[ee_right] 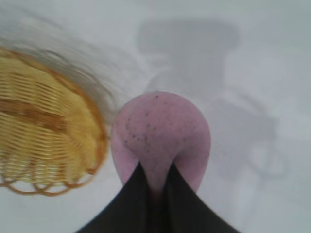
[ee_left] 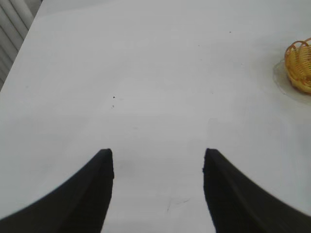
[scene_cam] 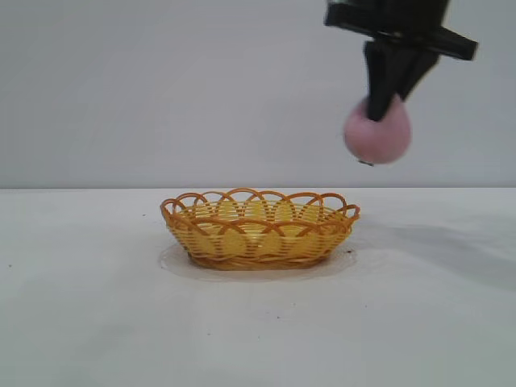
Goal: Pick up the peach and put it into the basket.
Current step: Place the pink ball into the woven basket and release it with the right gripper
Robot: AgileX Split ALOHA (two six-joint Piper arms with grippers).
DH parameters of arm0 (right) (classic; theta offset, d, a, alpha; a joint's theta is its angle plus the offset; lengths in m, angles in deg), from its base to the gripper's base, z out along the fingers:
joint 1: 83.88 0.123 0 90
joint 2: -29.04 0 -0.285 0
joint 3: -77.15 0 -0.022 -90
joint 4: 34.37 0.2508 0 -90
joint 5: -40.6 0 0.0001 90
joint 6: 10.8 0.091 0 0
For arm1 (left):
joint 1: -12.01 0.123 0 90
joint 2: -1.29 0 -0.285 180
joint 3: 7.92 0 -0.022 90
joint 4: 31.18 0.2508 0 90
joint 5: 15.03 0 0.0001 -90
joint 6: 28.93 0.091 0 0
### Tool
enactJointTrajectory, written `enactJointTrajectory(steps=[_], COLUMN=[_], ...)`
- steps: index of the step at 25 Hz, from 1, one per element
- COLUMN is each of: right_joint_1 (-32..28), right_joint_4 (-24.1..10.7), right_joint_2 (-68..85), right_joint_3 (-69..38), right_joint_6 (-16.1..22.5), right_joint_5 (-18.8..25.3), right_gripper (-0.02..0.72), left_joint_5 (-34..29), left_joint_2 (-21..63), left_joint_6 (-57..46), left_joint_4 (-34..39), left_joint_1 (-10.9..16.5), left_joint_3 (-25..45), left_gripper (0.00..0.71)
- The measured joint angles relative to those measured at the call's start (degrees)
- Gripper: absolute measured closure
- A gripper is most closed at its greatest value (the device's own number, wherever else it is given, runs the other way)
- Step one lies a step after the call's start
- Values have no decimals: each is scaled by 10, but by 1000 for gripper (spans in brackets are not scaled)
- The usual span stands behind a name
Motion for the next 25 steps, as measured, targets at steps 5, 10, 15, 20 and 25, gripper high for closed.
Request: enactJointTrajectory(steps=[5, 10, 15, 20, 25], right_joint_1=[68, 105, 112, 112, 112], right_joint_4=[10, 11, 11, 11, 11], right_joint_2=[-13, -58, -90, -102, -104], right_joint_3=[1, 1, 1, 2, 5], right_joint_6=[-8, -8, -13, -12, -11], right_joint_5=[-20, -49, -66, -73, -75], right_gripper=[703, 703, 639, 549, 416], left_joint_5=[0, 0, 0, 0, 0], left_joint_2=[0, 0, 0, 0, 0], left_joint_6=[0, 0, 0, 0, 0], left_joint_4=[0, 0, 0, 0, 0], left_joint_1=[0, 0, 0, 0, 0], left_joint_3=[0, 0, 0, 0, 0], left_gripper=[350, 350, 350, 350, 350])
